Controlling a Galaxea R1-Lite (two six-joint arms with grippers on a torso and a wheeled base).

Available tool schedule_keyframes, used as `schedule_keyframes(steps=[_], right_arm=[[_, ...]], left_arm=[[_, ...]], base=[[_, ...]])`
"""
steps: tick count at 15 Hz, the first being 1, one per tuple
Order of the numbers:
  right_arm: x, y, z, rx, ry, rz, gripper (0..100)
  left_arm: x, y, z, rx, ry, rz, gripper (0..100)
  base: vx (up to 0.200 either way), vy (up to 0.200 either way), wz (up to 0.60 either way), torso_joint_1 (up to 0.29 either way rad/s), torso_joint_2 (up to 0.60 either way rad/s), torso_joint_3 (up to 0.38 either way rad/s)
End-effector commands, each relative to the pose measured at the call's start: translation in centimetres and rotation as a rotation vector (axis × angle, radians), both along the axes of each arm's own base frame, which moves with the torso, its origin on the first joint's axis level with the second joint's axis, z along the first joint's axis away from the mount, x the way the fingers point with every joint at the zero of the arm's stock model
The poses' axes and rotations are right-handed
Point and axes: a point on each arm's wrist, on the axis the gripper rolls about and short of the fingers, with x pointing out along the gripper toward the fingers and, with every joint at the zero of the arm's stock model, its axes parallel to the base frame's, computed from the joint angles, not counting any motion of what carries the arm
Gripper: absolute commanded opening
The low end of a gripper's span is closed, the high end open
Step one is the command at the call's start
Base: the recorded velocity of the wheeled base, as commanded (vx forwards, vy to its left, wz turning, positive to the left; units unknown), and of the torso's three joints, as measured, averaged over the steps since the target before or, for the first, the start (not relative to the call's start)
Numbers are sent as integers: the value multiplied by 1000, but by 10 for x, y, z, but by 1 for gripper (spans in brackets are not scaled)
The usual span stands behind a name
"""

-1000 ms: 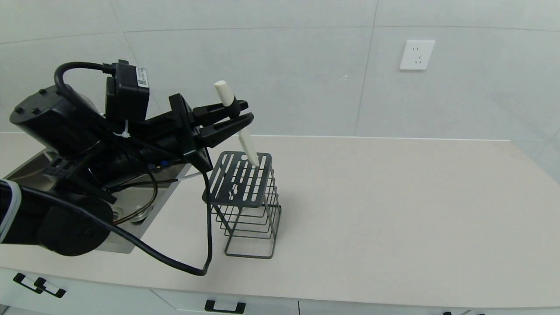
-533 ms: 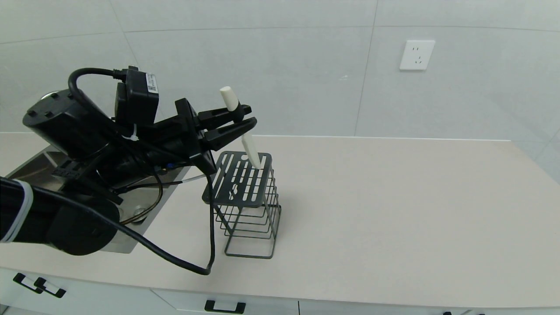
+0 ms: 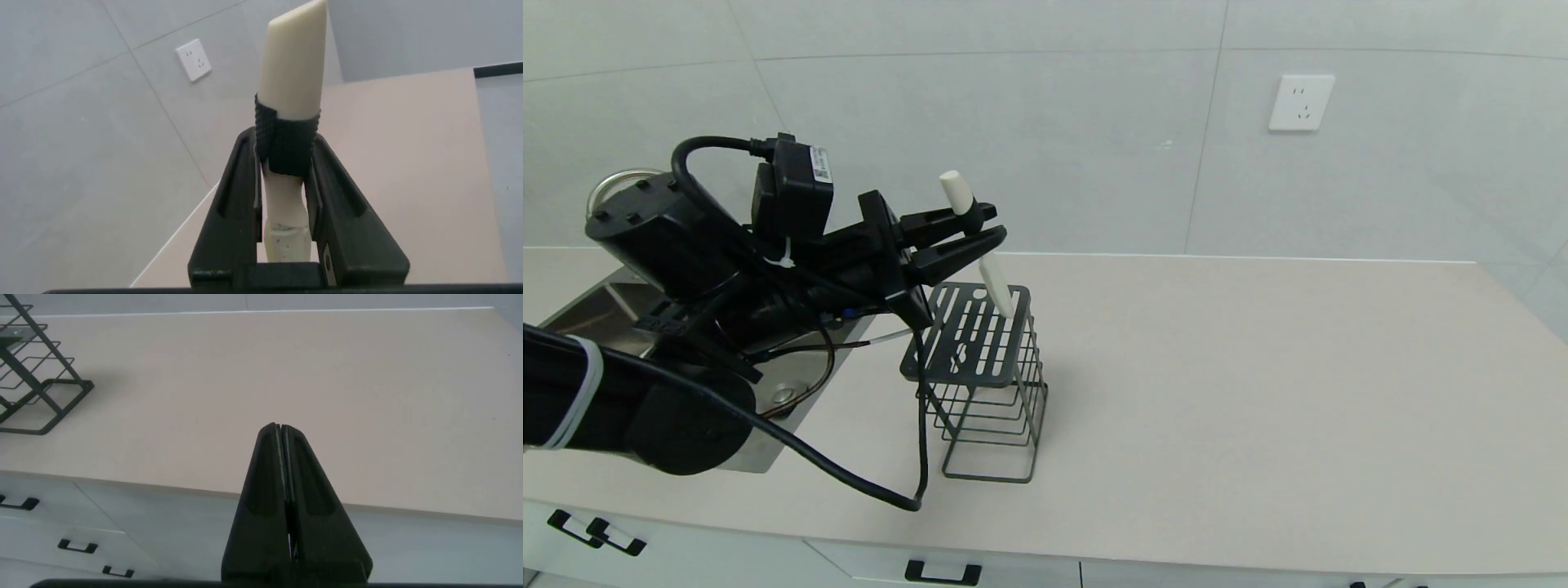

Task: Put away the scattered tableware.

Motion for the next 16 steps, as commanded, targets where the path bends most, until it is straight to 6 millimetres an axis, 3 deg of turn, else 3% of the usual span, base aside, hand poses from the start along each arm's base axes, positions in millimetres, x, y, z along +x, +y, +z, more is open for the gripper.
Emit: schedule_keyframes(steps=[1,16], right_arm=[[0,0,0,0,1,0,0],[0,0,0,-2,1,0,0]], left_arm=[[1,0,-3,3,12,0,0],[18,-6,-37,39,95,1,0]], base=[[0,0,0,0,0,0],[0,0,0,0,0,0]])
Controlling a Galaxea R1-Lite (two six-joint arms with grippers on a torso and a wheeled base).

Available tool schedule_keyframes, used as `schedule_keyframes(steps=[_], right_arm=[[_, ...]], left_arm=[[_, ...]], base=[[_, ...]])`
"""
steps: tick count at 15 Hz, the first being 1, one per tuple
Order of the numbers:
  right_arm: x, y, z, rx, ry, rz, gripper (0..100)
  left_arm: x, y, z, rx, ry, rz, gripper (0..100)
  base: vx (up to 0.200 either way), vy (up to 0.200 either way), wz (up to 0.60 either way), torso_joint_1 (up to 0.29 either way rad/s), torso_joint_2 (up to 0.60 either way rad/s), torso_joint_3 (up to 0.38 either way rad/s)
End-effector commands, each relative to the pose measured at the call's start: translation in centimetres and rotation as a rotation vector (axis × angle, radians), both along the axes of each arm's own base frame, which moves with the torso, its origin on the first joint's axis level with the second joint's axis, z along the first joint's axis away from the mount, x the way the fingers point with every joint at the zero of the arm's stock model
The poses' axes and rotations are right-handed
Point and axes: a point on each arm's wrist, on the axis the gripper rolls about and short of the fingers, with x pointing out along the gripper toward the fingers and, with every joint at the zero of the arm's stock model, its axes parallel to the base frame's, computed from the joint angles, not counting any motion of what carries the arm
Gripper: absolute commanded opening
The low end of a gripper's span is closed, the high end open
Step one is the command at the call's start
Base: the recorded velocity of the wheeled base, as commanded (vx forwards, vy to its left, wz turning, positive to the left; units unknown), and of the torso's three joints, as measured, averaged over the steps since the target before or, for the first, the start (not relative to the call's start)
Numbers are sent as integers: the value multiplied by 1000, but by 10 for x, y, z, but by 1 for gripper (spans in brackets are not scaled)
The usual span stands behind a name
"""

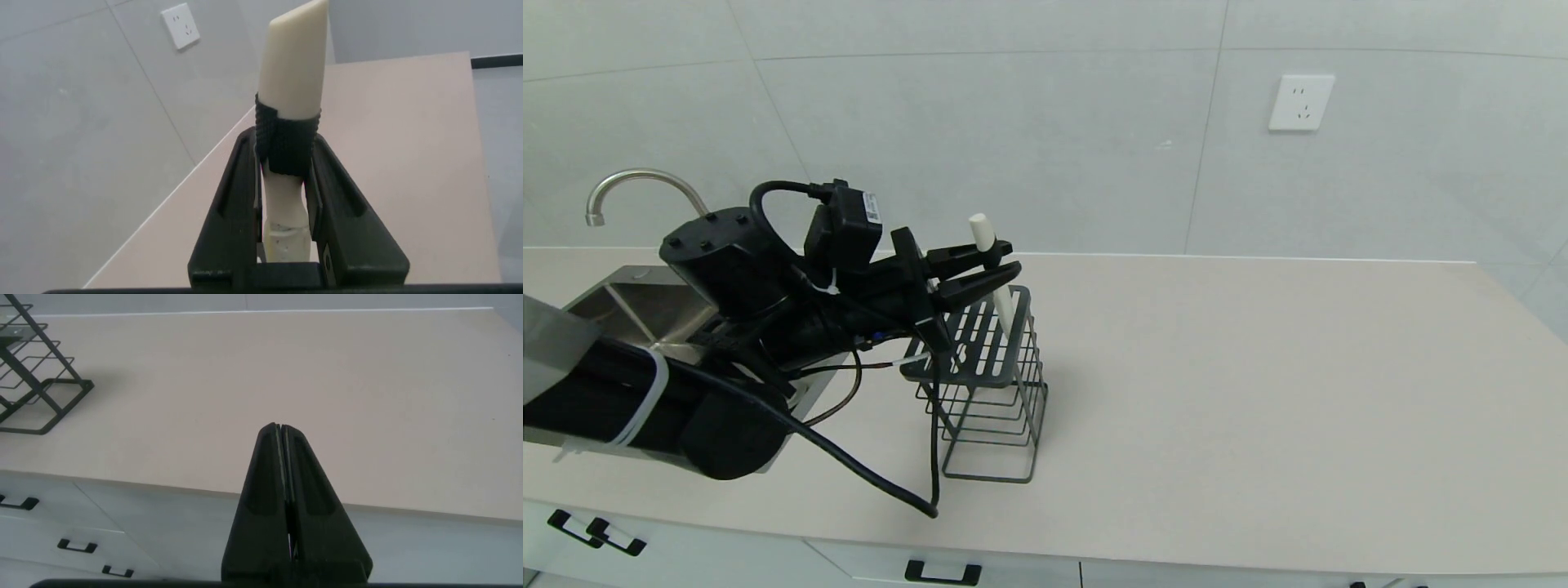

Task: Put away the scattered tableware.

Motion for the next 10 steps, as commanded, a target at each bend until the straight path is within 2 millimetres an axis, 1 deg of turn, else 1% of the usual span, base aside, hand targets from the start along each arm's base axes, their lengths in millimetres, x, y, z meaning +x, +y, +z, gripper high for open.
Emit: schedule_keyframes(steps=[1,2,4,10], right_arm=[[0,0,0,0,1,0,0],[0,0,0,0,1,0,0],[0,0,0,0,1,2,0],[0,0,0,0,1,2,0]], left_arm=[[1,-1,-6,6,19,-1,0],[2,-1,-12,12,37,-1,0],[4,-1,-16,16,51,-1,0],[7,-4,-26,24,76,-7,0]], base=[[0,0,0,0,0,0],[0,0,0,0,0,0],[0,0,0,0,0,0],[0,0,0,0,0,0]])
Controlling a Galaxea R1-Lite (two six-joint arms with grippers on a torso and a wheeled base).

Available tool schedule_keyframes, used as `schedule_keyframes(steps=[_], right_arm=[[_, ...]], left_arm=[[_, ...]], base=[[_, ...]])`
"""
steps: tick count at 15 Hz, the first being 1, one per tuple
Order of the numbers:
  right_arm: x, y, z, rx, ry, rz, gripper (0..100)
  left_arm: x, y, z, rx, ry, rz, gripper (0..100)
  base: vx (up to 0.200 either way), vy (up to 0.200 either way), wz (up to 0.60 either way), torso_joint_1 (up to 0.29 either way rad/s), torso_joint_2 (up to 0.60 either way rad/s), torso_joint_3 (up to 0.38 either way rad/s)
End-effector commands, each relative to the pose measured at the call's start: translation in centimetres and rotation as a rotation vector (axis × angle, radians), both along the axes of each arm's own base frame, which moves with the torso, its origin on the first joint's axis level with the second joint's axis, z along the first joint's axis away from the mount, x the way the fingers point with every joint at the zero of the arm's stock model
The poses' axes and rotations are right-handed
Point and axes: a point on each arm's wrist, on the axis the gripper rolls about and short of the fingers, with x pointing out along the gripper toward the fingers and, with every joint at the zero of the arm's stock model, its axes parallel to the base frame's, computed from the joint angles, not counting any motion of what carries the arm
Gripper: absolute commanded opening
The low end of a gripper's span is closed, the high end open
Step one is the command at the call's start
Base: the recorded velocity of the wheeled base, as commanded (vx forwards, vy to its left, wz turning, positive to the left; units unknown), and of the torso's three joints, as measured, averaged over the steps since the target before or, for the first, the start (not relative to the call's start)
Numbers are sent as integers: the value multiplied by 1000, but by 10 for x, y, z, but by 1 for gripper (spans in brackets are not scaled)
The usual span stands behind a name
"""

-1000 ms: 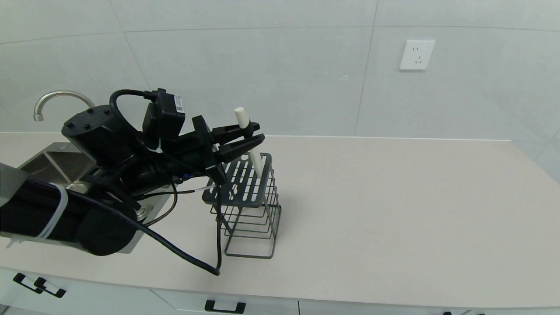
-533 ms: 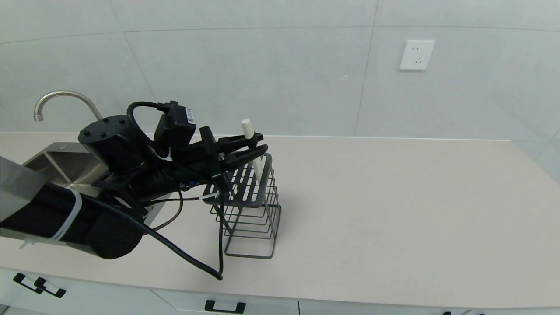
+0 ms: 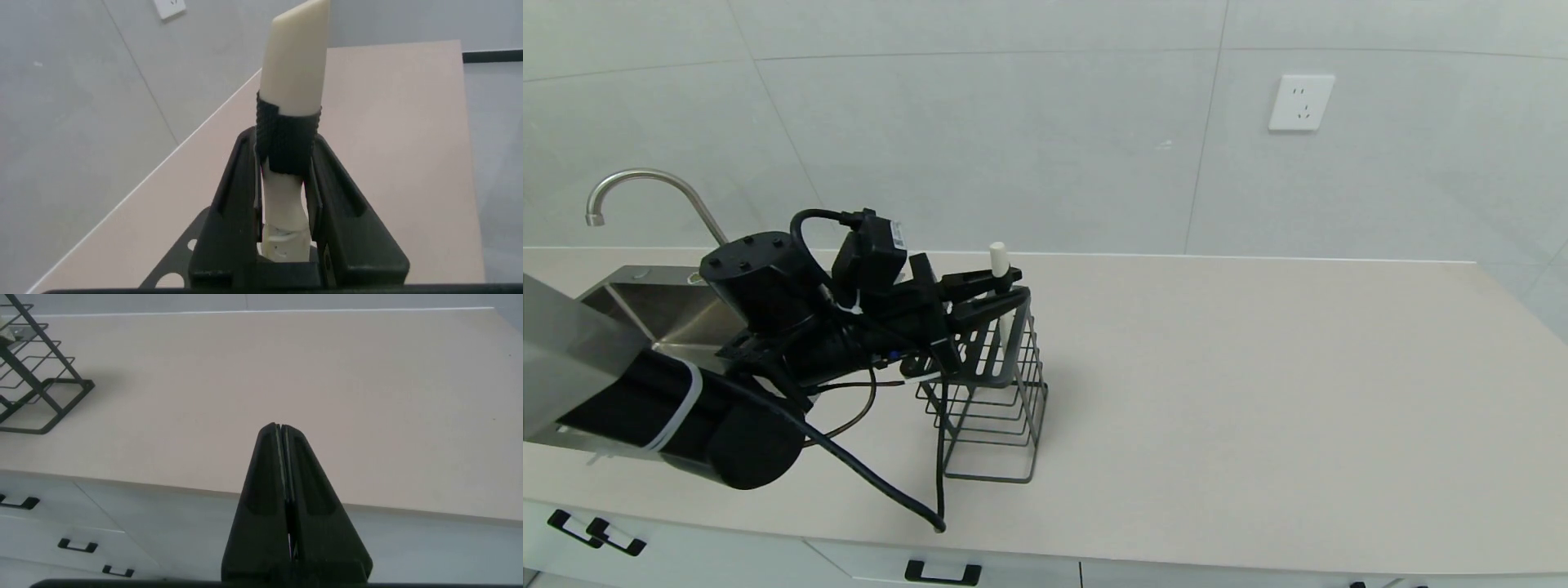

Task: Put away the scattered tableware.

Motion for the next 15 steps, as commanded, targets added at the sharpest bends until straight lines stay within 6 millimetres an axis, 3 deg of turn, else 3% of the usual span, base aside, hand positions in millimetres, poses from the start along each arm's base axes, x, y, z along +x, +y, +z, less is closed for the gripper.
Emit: schedule_keyframes(steps=[1,13,14,15], right_arm=[[0,0,0,0,1,1,0],[0,0,0,0,1,1,0],[0,0,0,0,1,1,0],[0,0,0,0,1,1,0]], left_arm=[[1,0,-5,7,15,0,0],[-4,2,-23,14,65,4,0],[-4,2,-25,15,72,4,100],[-5,2,-27,17,79,2,100]], base=[[0,0,0,0,0,0],[0,0,0,0,0,0],[0,0,0,0,0,0],[0,0,0,0,0,0]])
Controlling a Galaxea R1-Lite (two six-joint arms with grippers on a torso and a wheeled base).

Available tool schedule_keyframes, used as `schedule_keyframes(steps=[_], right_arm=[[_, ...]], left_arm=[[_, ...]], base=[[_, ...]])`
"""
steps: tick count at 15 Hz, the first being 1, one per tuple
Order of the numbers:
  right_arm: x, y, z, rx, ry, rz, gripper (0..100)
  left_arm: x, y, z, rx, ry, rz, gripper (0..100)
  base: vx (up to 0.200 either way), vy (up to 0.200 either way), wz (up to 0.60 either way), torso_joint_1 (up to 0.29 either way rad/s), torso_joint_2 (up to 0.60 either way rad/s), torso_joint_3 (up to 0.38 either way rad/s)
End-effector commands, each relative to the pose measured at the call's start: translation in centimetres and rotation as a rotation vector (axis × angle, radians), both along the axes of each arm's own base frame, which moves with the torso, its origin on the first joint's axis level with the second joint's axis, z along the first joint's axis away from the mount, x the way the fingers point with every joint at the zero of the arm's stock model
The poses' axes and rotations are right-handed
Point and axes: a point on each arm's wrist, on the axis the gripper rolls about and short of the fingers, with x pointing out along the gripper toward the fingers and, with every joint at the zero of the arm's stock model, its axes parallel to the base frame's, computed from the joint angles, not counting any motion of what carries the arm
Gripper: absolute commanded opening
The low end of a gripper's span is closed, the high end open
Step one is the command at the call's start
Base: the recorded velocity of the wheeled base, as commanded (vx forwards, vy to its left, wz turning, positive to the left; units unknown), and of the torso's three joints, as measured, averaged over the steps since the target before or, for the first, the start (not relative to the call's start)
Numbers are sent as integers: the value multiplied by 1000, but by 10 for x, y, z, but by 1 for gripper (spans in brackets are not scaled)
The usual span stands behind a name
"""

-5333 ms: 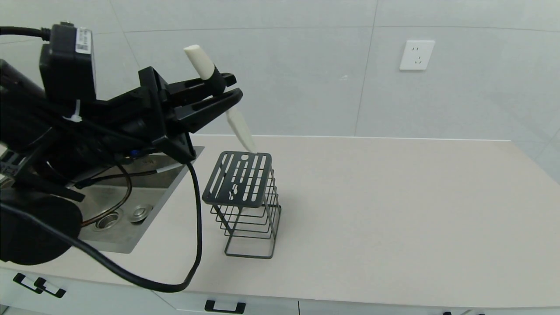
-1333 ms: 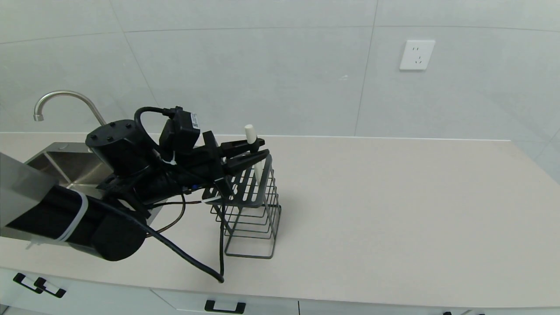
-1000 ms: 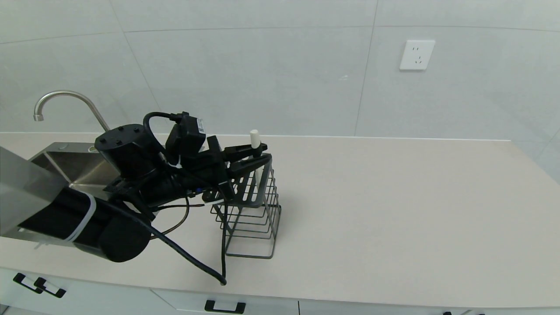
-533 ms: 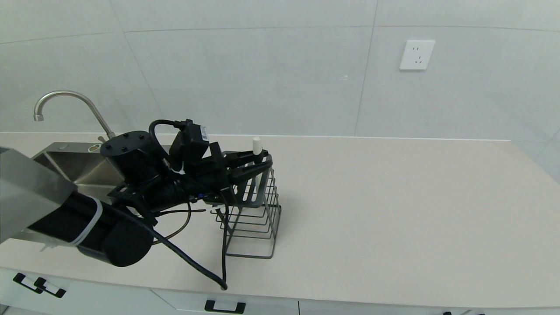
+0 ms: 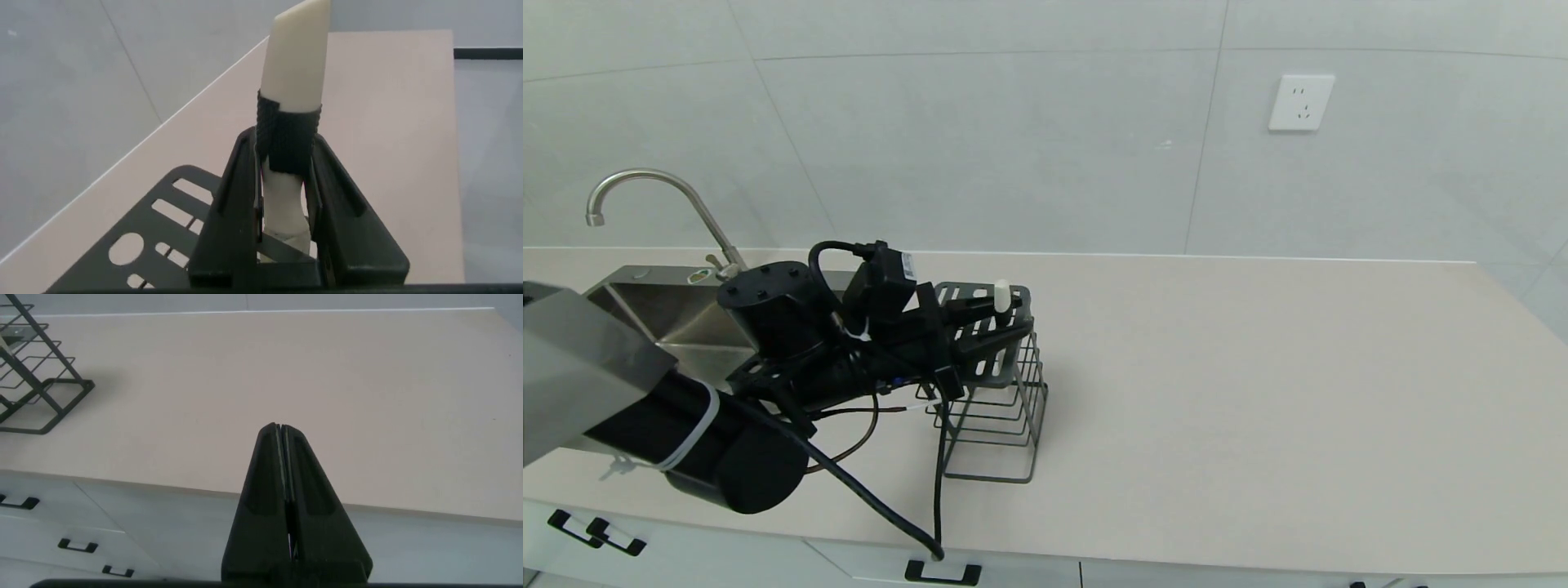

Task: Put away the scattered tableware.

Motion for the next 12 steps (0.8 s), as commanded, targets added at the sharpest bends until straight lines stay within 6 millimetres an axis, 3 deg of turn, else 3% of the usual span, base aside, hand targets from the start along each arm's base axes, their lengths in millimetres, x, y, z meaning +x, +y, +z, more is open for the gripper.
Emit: schedule_keyframes(steps=[1,5,7,9,12], right_arm=[[0,0,0,0,1,0,0],[0,0,0,0,1,0,0],[0,0,0,0,1,0,0],[0,0,0,6,1,1,0],[0,0,0,5,0,-3,0]], left_arm=[[-1,0,-3,3,12,-1,100],[-3,2,5,-4,-30,4,100],[-14,5,15,-17,-67,4,100],[-57,17,39,-28,-113,6,100],[-147,46,69,-64,-231,23,100]], base=[[0,0,0,0,0,0],[0,0,0,0,0,0],[0,0,0,0,0,0],[0,0,0,0,0,0],[0,0,0,0,0,0]])
